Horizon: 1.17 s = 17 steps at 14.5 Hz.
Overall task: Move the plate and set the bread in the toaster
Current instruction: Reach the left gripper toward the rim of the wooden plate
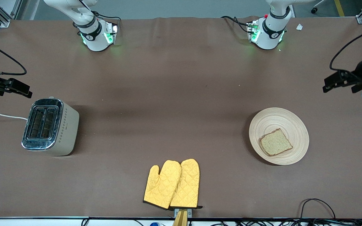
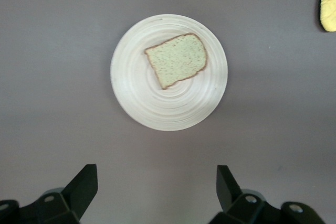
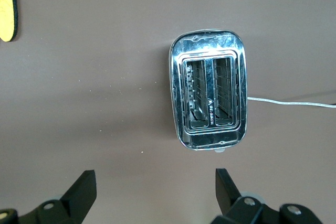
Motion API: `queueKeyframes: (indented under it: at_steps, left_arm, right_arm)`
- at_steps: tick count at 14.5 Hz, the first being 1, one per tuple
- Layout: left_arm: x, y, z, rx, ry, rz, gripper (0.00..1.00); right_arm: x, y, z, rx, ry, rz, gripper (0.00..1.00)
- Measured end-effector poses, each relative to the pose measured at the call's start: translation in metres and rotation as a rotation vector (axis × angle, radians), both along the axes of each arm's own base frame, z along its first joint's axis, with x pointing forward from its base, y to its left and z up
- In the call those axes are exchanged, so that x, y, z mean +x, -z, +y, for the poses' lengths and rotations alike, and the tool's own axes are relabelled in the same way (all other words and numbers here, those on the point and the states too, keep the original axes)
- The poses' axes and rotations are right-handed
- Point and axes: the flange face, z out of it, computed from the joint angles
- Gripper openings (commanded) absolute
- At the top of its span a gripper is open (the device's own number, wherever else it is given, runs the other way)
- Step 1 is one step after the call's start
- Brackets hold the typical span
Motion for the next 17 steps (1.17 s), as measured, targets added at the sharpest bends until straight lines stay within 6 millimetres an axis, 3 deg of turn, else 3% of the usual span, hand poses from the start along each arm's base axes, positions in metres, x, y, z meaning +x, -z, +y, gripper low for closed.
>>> queueKeyframes:
  at_steps: [3, 5, 9, 11, 13, 15, 17]
  left_arm:
    - [0.033, 0.056, 0.038, -0.116, -0.052, 0.029, 1.0]
    - [0.044, 0.088, 0.07, -0.164, -0.047, 0.048, 1.0]
    - [0.047, 0.154, 0.158, -0.319, -0.053, 0.057, 1.0]
    - [0.042, 0.204, 0.205, -0.45, -0.066, 0.039, 1.0]
    - [0.035, 0.252, 0.242, -0.528, -0.059, 0.015, 0.88]
    - [0.031, 0.286, 0.26, -0.568, -0.055, 0.001, 0.84]
    - [0.03, 0.315, 0.264, -0.642, -0.066, -0.015, 0.8]
  right_arm:
    - [0.0, 0.0, 0.002, 0.014, -0.001, 0.0, 1.0]
    - [0.0, 0.0, 0.002, 0.019, -0.001, 0.0, 1.0]
    - [0.0, 0.0, 0.003, 0.025, -0.002, 0.0, 1.0]
    - [0.0, 0.0, 0.004, 0.027, -0.002, 0.0, 1.0]
    - [0.0, 0.0, 0.005, 0.035, -0.002, 0.0, 1.0]
    - [0.0, 0.0, 0.006, 0.057, -0.001, 0.0, 1.0]
    - [0.0, 0.0, 0.006, 0.066, 0.001, -0.001, 1.0]
